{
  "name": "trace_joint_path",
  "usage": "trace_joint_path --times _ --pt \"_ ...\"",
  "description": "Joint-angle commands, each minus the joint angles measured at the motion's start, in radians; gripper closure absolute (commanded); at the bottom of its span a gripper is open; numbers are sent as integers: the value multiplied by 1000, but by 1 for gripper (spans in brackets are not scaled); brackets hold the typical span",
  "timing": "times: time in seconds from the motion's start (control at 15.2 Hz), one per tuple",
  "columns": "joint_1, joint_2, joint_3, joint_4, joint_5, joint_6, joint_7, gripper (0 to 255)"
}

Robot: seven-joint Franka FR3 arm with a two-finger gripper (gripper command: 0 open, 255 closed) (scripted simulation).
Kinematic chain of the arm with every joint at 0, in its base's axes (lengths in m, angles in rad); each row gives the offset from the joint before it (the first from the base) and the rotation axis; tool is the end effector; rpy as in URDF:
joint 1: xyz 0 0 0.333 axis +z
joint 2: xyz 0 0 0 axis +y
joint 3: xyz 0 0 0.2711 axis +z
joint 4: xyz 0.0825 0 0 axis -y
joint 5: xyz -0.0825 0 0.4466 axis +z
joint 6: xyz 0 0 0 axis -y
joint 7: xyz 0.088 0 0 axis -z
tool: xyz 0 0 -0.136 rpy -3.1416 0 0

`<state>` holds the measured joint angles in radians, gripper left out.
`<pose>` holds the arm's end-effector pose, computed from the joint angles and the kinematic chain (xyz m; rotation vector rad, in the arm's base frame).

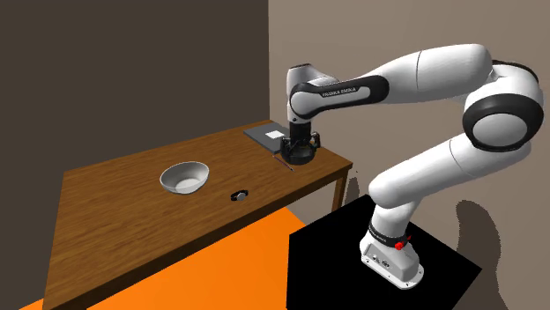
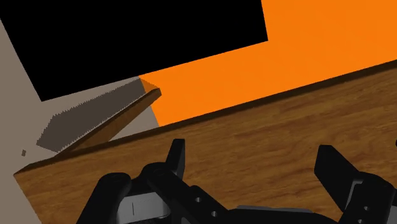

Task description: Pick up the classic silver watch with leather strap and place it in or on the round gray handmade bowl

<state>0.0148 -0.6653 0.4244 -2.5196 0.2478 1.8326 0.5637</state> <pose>0.3964 0.1925 0.3884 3.0666 -0.4432 -0.0642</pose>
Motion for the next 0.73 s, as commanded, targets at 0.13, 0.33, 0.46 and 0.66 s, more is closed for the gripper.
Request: trace_joint_path --times 0.13,0.33,0.46,0.66 --pt "-30 113 125 50 31 92 201 0" --pt "-69 215 221 102 22 160 356 0" --pt "-103 294 287 146 -4 204 466 0" --pt "-161 431 388 222 -84 262 650 0"
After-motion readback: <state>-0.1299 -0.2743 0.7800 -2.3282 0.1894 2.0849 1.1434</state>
